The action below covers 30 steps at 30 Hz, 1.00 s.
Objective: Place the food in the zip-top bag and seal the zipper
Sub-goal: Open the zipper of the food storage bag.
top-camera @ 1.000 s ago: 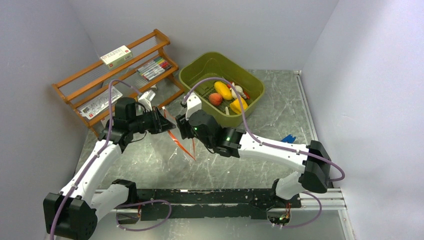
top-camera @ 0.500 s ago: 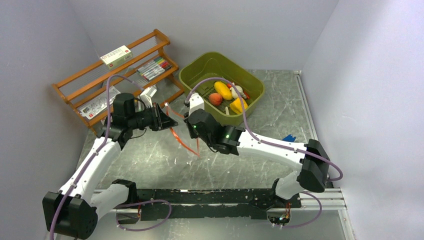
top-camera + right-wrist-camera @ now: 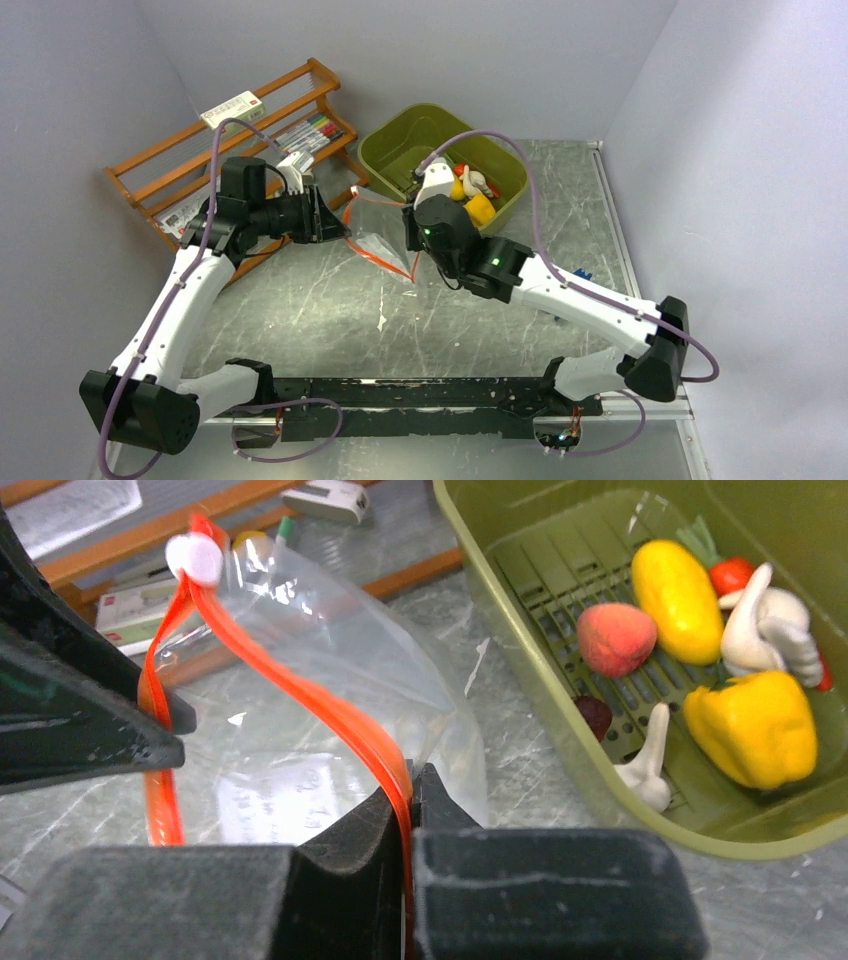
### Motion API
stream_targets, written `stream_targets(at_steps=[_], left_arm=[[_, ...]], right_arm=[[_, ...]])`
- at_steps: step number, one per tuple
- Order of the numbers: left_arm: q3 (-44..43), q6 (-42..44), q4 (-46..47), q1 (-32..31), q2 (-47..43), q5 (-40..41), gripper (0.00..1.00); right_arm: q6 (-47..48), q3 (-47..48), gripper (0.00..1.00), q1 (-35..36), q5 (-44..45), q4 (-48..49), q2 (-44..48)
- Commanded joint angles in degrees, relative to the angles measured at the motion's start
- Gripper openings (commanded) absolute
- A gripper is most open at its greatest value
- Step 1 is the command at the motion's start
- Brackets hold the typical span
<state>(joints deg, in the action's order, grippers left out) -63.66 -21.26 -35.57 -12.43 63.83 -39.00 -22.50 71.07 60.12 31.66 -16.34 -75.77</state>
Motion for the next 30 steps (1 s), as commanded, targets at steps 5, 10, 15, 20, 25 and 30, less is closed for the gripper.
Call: stream_targets(at_steps=[5,10,15,20,25,30], left_arm=[[1.8,-7.6,3.3,0.1,-1.1,-2.6,0.72],[6.0,-11.6,8.5,-0.1,-1.3,-8.6,0.77],[8.1,-15.6,15.1,-0.3,-3.5,-9.1,0.79],[8.4,-16.2,17.7,-0.4,-2.3,-11.6,0.80],[10.4,-18.6,21.8,-0.5,-3.2,-11.4,0.80],[6.6,-12.4,10.2,-0.7,-0.4,2.2,0.72]], right_arm=[[-5.4,6.6,0.00,3.0,8.4,-1.3,-8.2],[-4.8,7.7,0.00,4.3,9.6,0.1,-10.3],[-3.9,9.6,0.00,5.5,12.1,-0.7,-12.3],[-2.9,10.5,0.00,6.2,13.3,-0.5,-13.7],[-2.7,10.2,0.00,6.5,13.4,0.3,-13.8],[-1.0,9.9,0.00,7.5,13.6,2.8,-13.4]])
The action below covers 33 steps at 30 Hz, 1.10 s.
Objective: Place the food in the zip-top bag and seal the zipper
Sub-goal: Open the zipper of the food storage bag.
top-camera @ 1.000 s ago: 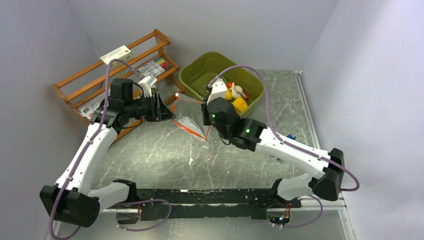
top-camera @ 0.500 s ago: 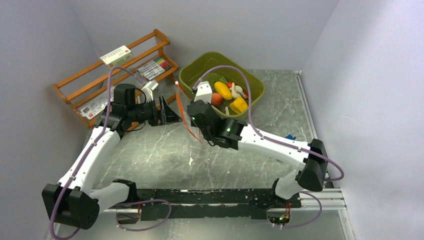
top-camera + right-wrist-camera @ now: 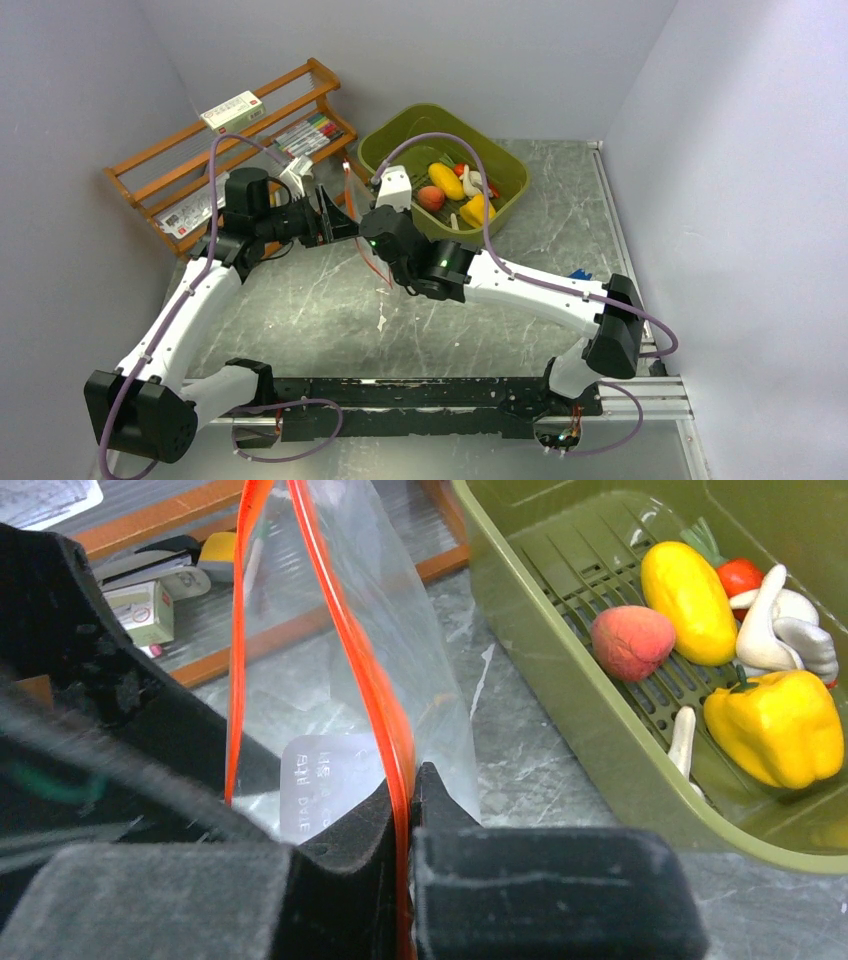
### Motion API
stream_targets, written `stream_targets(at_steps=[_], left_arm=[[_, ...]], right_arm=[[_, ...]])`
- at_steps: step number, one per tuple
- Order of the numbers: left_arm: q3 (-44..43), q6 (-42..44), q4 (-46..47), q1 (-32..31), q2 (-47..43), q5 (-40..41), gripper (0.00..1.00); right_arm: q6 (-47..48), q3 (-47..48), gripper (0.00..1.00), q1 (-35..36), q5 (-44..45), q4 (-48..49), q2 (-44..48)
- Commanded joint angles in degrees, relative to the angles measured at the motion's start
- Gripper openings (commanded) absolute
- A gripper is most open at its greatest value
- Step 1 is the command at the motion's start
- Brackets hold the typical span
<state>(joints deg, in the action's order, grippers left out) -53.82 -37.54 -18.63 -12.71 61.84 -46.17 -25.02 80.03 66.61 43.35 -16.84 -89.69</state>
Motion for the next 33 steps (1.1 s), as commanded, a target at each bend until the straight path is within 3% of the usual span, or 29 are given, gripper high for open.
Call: stream_targets(at_steps=[1,5,8,14,20,22,24,27,30,33], left_arm=[[-4.0,5.4,-8.8,-0.6,2.7,11.7,0.71],[-7.7,12.4,-18.1,-1.1,6.6,20.6,0.70],[-8.3,13.4,-20.1,-1.2,6.1,25.7,0.68],[-3.4,5.4,-11.6,-1.2,4.9,11.3,0.74],[2.5,3.4,-7.1,-1.2,5.6,8.1,0.76],[2.6,5.0,-8.6,-1.2,5.6,12.4,0.67],[1.5,7.8,-12.4,-1.2,6.2,18.4,0.46],[-0.6,11.2,-18.1,-1.2,6.6,29.2,0.28],[-2.3,12.3,-21.4,-1.2,6.3,36.1,0.23],[-4.0,11.7,-22.4,-1.2,5.5,37.2,0.23]], right_arm=[[2.1,1.1,0.00,1.2,2.3,3.6,0.4],[9.6,-0.2,0.00,3.0,3.0,10.2,1.2],[13.2,-2.6,0.00,4.7,1.8,16.4,2.5],[13.4,-2.5,0.00,6.5,5.9,19.0,-0.4],[14.7,-4.5,0.00,7.2,6.8,22.8,-1.0],[14.8,-5.0,0.00,7.2,6.9,22.9,-1.2],[14.2,-4.3,0.00,7.2,7.8,20.5,-1.3],[13.8,-3.5,0.00,6.9,11.2,17.7,-0.4],[12.5,-4.9,0.00,6.2,11.8,17.0,1.9],[11.1,-7.2,0.00,5.9,9.3,18.2,3.0]])
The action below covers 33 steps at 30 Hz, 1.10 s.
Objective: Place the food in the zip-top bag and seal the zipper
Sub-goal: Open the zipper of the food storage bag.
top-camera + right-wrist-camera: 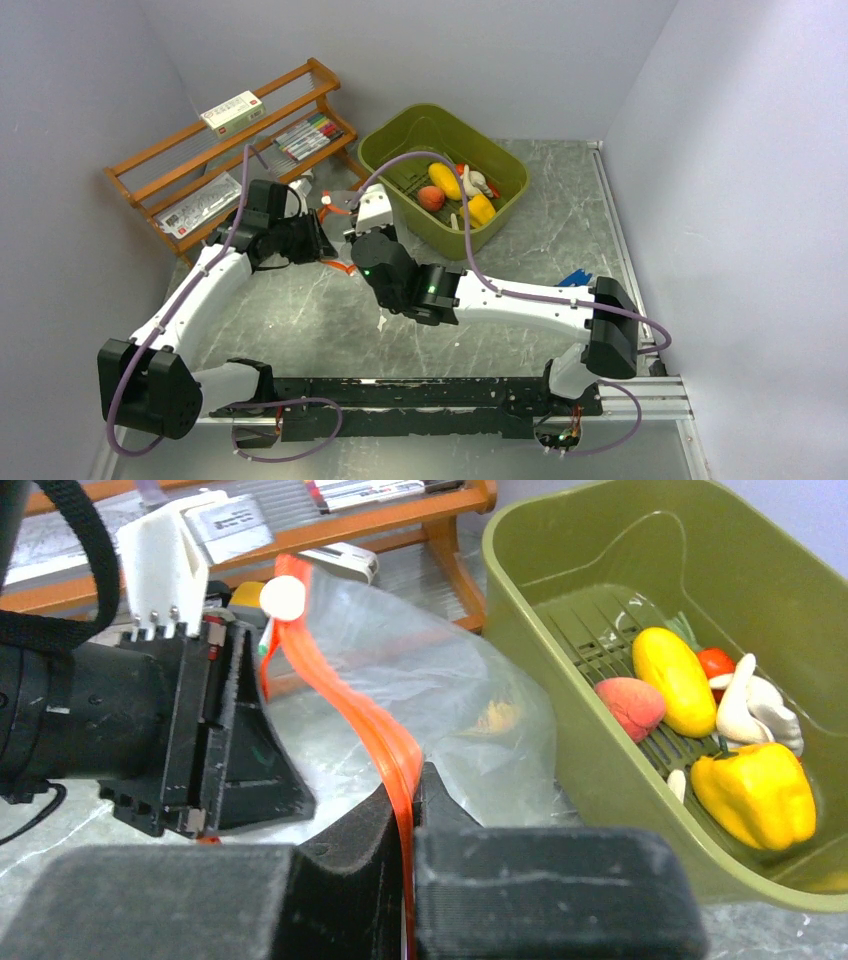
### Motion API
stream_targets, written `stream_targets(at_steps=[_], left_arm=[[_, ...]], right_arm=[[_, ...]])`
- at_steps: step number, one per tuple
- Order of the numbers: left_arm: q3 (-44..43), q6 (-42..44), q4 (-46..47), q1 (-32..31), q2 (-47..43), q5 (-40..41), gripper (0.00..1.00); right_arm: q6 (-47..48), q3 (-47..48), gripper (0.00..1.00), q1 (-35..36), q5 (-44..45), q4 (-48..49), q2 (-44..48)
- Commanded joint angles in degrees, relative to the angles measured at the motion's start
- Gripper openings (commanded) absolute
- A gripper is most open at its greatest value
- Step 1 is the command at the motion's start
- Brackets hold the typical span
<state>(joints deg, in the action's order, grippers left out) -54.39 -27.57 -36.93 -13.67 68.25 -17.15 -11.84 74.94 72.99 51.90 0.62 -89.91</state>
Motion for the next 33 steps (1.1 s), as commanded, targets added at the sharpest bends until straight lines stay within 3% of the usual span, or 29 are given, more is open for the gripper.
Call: stream_targets(at_steps=[1,3,7,9,14,19,28,33], left_arm=[[-4.1,1.4,-3.9,-0.3,-1.4,6.9,0.26],[-4.9,0.8,-2.1,-0.2,-2.9,1.9,0.42],[-3.8,-1.4,3.8,-0.2,-7.8,-8.3,0.54],[-2.8,-2.0,5.6,-0.2,-9.6,-9.6,0.59],[-2.3,-0.7,5.5,-0.2,-9.5,-9.3,0.61],[-3.8,-0.3,7.2,-0.2,-9.9,-15.4,0.65],[-4.1,0.7,3.1,-0.2,-8.0,-10.1,0.66],[-2.2,-1.5,9.1,-0.2,-6.7,-22.2,0.71]], right_arm=[[-2.8,-2.9,0.00,-0.5,-0.4,1.0,3.3],[-5.0,-3.9,0.00,-0.6,-2.1,0.6,2.5],[-8.5,-4.3,0.00,-0.6,-3.5,-0.4,1.5],[-9.0,-4.6,0.00,-0.6,-4.0,0.2,1.5],[-9.5,-5.4,0.00,-0.8,-4.4,1.6,1.8],[-10.9,-4.5,0.00,-1.0,-3.2,-0.8,0.5],[-13.8,-4.5,0.00,-2.2,-2.2,-1.7,0.1],[-13.2,-3.9,0.00,-2.5,-1.8,-1.5,-0.6]])
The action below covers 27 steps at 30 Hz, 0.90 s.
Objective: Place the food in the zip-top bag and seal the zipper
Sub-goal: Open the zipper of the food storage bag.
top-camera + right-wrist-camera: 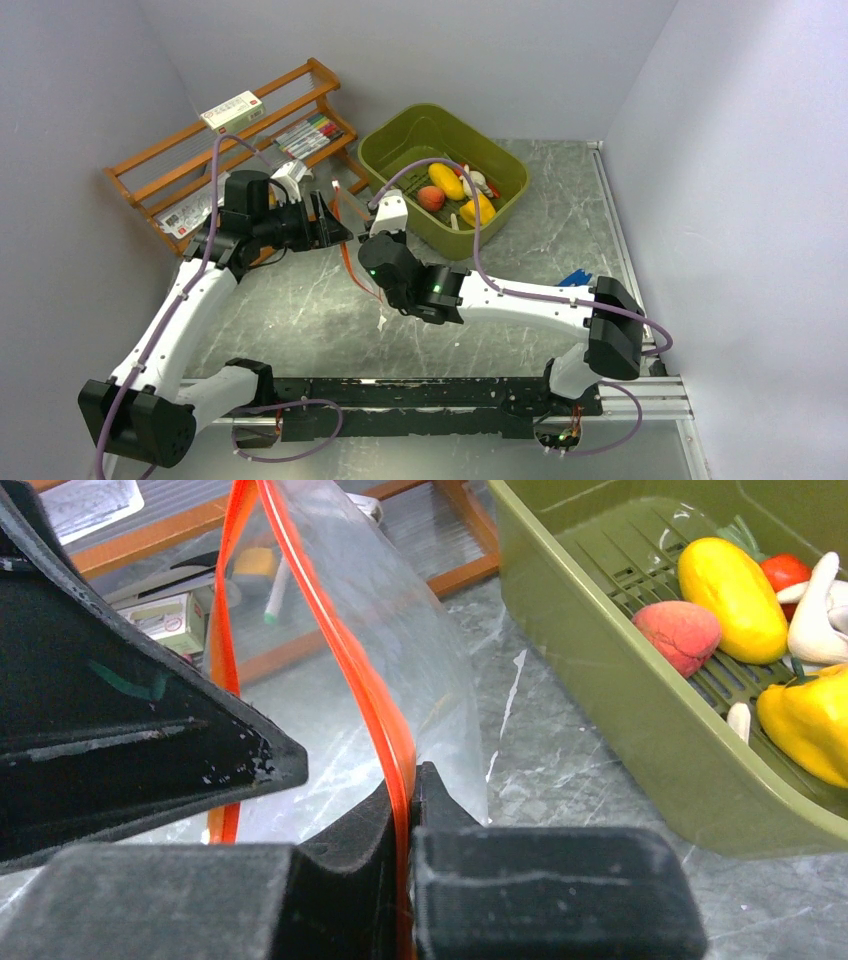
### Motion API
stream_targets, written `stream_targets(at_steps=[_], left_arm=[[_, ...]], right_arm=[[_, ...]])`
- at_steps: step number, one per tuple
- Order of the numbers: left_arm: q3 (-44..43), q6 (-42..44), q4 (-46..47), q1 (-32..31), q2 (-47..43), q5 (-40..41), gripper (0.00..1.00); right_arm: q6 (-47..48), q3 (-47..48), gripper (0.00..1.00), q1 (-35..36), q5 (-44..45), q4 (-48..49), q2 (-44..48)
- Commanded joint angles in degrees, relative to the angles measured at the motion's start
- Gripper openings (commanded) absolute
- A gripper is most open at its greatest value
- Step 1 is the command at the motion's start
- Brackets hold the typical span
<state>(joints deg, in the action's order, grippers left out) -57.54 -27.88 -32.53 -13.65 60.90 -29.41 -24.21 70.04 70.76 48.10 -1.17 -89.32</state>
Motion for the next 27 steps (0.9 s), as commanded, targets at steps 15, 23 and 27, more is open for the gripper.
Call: stream_targets(at_steps=[15,23,27], left_arm=[[-4.7,1.2,-7.7,-3.8,4.2,7.2,0.63],[-8.7,2.0,-14.9,-5.1,2.7,18.7,0.49],[-9.0,1.1,-11.7,-5.2,2.4,5.2,0.55]], right_arm=[[-1.4,1.7,0.00,-0.5,3.6,0.3,-2.4],[-3.0,0.8,0.00,-0.5,4.0,-0.9,-1.8],[-2.9,0.9,0.00,-0.6,3.9,-0.7,-2.2]])
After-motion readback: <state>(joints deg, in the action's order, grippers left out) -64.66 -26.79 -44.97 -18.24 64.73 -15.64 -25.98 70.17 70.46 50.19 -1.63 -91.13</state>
